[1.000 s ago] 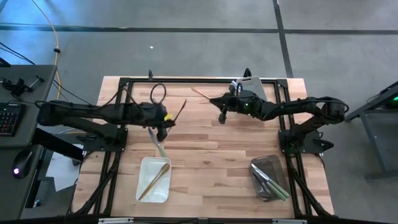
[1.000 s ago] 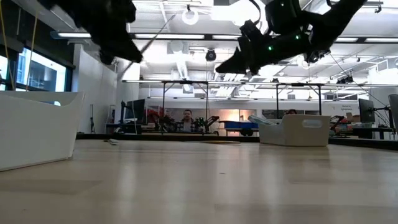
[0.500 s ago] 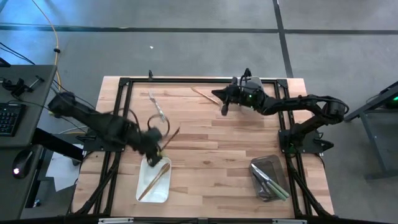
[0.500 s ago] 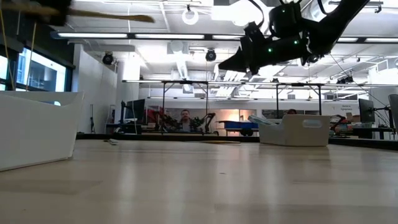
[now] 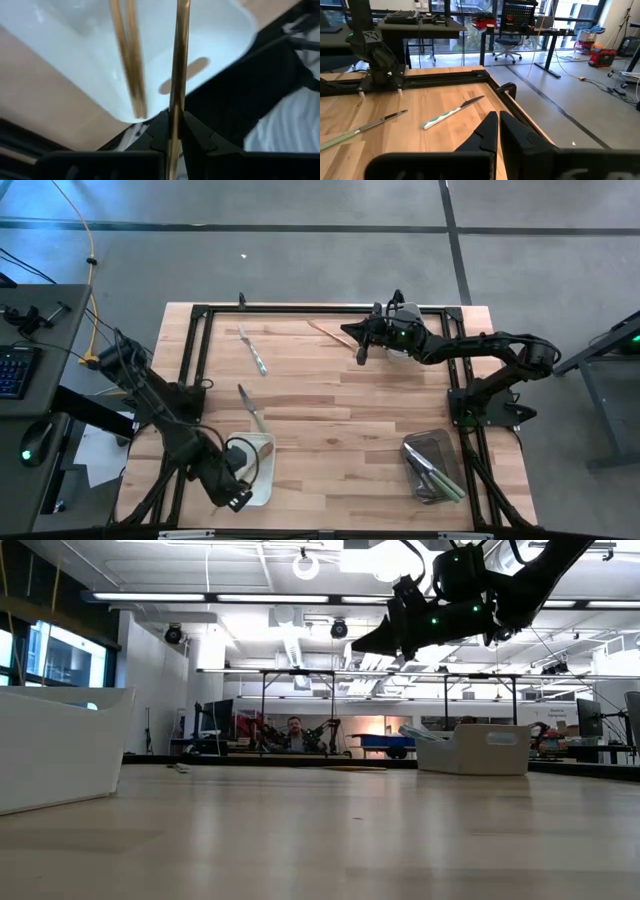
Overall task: Sort silverware by color (type)
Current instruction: Put the gold table knife into the white bin, then put the green table knife into the black bin
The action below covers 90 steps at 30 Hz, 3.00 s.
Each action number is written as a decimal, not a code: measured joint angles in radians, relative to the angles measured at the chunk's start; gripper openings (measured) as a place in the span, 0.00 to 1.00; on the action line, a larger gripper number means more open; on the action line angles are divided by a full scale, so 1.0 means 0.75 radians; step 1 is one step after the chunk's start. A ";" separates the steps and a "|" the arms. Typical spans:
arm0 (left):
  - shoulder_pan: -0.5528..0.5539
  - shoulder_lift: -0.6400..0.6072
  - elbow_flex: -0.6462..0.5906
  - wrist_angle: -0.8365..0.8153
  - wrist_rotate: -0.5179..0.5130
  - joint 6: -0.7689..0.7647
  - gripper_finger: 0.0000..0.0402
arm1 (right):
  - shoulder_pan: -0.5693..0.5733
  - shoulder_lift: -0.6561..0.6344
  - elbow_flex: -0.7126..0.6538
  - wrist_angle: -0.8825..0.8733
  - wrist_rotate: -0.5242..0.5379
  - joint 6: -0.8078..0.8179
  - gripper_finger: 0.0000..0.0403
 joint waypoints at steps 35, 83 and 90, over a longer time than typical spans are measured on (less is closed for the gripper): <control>0.172 0.010 0.000 0.017 0.304 0.042 0.04 | 0.000 0.000 0.000 0.018 -0.009 -0.026 0.00; 0.702 -0.263 -0.184 -0.171 -0.072 1.670 0.00 | 0.048 -0.003 0.001 0.031 -0.074 -0.022 0.00; 1.010 -0.262 -0.183 -0.170 -0.027 2.273 0.01 | 0.070 -0.010 0.002 0.028 -0.068 -0.023 0.00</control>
